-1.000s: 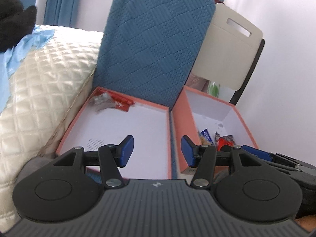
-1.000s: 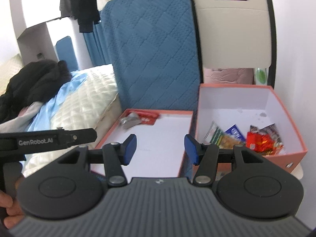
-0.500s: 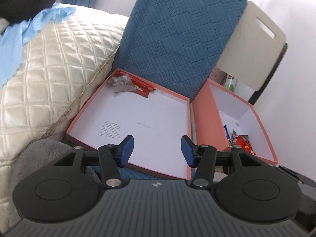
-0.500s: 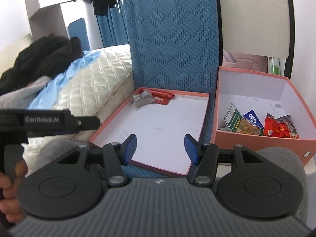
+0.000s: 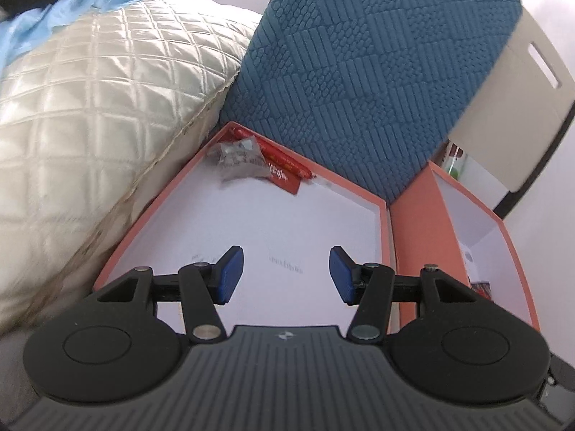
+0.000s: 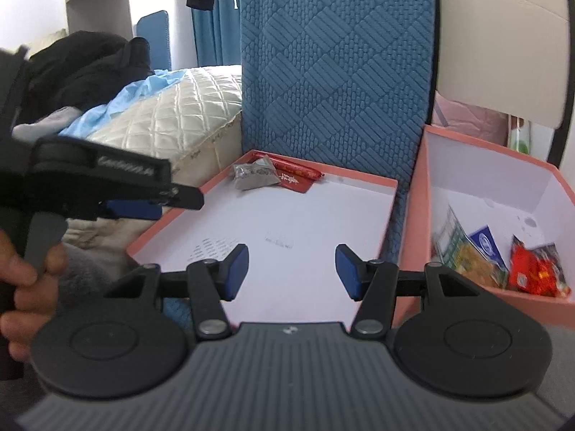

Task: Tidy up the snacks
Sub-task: 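Lower the left gripper onto the clear packet while the right gripper approaches the red sausage stick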

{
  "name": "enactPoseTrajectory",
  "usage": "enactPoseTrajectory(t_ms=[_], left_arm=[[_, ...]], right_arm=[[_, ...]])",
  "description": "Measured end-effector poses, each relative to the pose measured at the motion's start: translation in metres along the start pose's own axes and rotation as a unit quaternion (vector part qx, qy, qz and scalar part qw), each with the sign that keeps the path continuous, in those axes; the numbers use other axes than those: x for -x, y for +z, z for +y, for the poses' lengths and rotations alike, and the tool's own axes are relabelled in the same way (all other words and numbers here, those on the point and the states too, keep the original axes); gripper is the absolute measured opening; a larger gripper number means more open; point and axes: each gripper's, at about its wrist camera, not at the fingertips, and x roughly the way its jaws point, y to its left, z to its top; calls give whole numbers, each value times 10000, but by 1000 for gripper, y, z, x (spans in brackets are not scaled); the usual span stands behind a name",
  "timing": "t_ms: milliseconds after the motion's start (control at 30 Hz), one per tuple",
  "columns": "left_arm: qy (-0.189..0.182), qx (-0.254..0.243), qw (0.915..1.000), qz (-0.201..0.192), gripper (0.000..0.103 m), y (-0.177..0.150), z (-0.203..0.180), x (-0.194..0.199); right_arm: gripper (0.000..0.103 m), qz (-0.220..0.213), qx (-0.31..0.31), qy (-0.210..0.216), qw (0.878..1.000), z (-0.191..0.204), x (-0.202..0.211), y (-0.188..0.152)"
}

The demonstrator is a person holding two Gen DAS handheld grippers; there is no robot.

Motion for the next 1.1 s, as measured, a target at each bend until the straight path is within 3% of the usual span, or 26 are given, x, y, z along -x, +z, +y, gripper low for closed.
enactPoseTrajectory(t_ms=[367, 700, 1000, 1100], left_arm=[[280, 303, 9991, 102, 59, 57, 14, -98], [504, 344, 9975, 357, 59, 83, 30, -163], [520, 520, 9953, 635, 60, 96, 46, -195], [555, 427, 9952, 676, 62, 98, 45, -200]], right_arm=[[55, 173, 463, 87, 9987, 3, -78, 19], [55, 315, 603, 189, 9975, -2, -141, 48], [55, 520, -6, -122, 9986, -35, -204, 85], [55, 639, -406, -17, 9971, -50, -224, 95]])
